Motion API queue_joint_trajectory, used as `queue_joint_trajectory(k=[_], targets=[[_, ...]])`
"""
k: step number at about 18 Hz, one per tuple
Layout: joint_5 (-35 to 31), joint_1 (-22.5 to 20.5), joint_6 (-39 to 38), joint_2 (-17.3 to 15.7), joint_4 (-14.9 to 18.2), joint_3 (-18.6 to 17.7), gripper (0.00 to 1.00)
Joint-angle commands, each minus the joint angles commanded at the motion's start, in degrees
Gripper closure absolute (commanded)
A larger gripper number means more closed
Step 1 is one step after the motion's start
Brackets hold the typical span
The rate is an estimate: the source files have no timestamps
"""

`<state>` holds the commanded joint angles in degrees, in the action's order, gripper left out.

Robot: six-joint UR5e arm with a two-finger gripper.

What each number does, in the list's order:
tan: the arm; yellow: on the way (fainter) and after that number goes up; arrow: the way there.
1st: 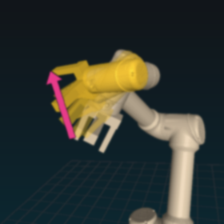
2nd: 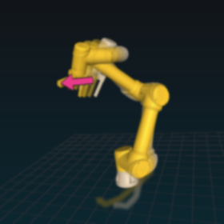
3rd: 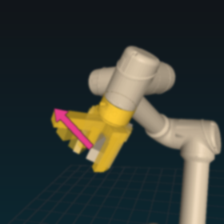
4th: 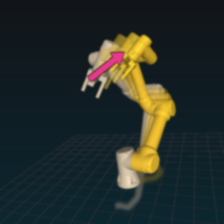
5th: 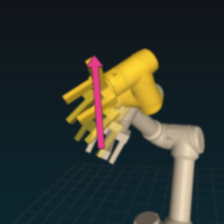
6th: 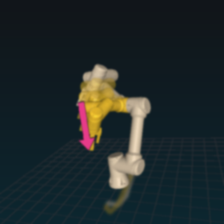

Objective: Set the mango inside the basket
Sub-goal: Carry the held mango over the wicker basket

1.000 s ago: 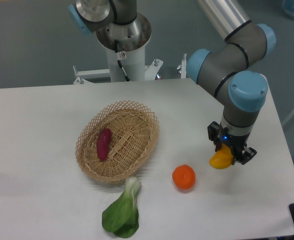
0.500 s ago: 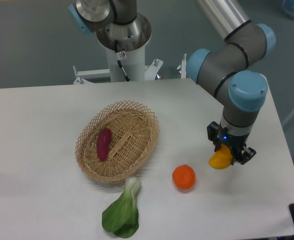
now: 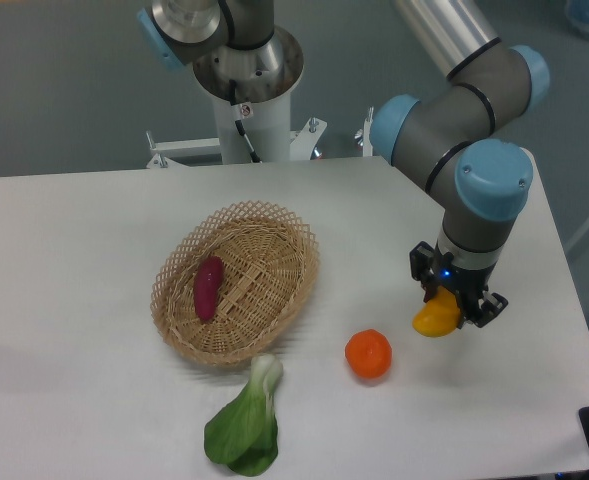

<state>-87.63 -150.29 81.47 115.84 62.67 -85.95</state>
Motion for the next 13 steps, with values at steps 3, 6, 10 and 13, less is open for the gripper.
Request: queue_joint_trajectory(k=[3, 6, 10, 13], targets=[[0.0, 1.58, -0.44, -1.84, -0.18, -2.2, 0.45], [0.09, 3.69, -1.4, -5.0, -0.27, -6.5, 0.45], [0.09, 7.11, -2.64, -8.0, -0.27, -11.34, 0.45], [0.09, 10.1, -2.81, -10.54, -0.27, -14.58, 0.45]])
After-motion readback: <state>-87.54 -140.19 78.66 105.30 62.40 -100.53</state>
